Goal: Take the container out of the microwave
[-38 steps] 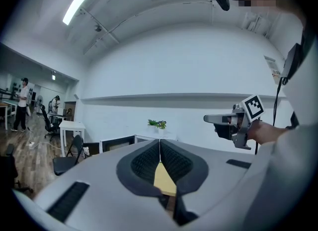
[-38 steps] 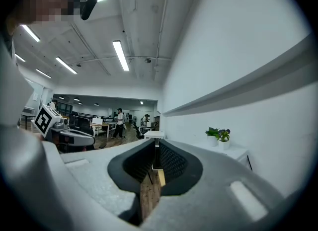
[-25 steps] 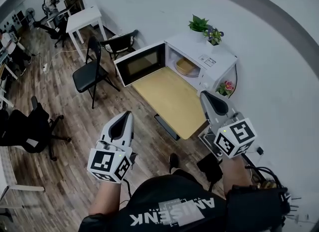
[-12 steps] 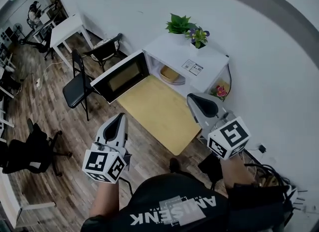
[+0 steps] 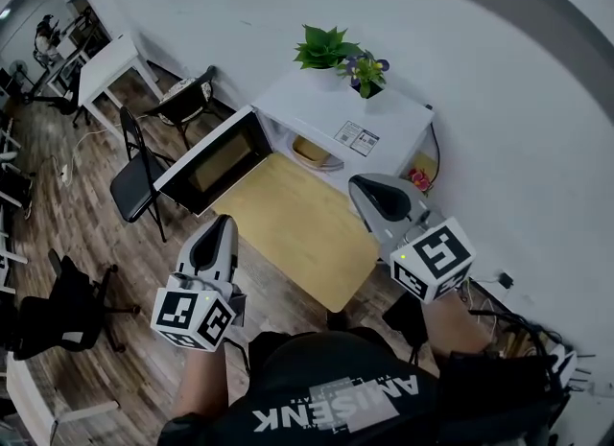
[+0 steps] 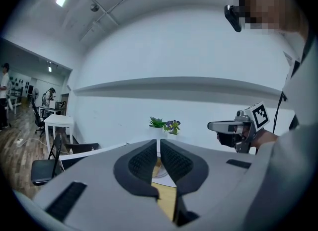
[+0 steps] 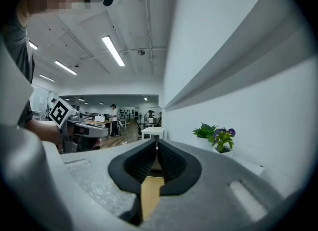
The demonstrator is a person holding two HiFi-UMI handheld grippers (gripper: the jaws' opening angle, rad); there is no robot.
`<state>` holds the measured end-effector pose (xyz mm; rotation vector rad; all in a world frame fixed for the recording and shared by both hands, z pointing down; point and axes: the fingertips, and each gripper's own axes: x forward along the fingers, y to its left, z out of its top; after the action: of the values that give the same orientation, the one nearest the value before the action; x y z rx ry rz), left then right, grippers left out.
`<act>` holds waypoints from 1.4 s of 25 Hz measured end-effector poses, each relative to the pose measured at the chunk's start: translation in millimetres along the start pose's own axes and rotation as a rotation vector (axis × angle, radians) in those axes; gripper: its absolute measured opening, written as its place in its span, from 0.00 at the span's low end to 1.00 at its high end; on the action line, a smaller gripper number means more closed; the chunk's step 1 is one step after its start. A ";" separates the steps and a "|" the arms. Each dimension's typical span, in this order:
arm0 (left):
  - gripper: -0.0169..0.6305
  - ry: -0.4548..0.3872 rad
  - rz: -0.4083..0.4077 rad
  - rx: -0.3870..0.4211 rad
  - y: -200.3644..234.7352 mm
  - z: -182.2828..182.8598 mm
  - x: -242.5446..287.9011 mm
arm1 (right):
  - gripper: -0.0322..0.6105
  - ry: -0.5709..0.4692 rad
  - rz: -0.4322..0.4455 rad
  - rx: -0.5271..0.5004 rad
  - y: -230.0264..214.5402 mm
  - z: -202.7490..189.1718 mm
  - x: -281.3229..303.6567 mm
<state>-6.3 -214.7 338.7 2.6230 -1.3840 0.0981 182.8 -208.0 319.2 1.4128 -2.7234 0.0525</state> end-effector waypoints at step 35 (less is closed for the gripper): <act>0.33 0.072 -0.187 -0.008 130.2 -20.5 8.9 | 0.28 0.205 -0.163 -0.126 31.8 -50.2 152.7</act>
<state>-108.1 -290.1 376.1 2.6980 -1.1076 0.1598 71.7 -310.9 381.6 1.4971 -2.3974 0.0145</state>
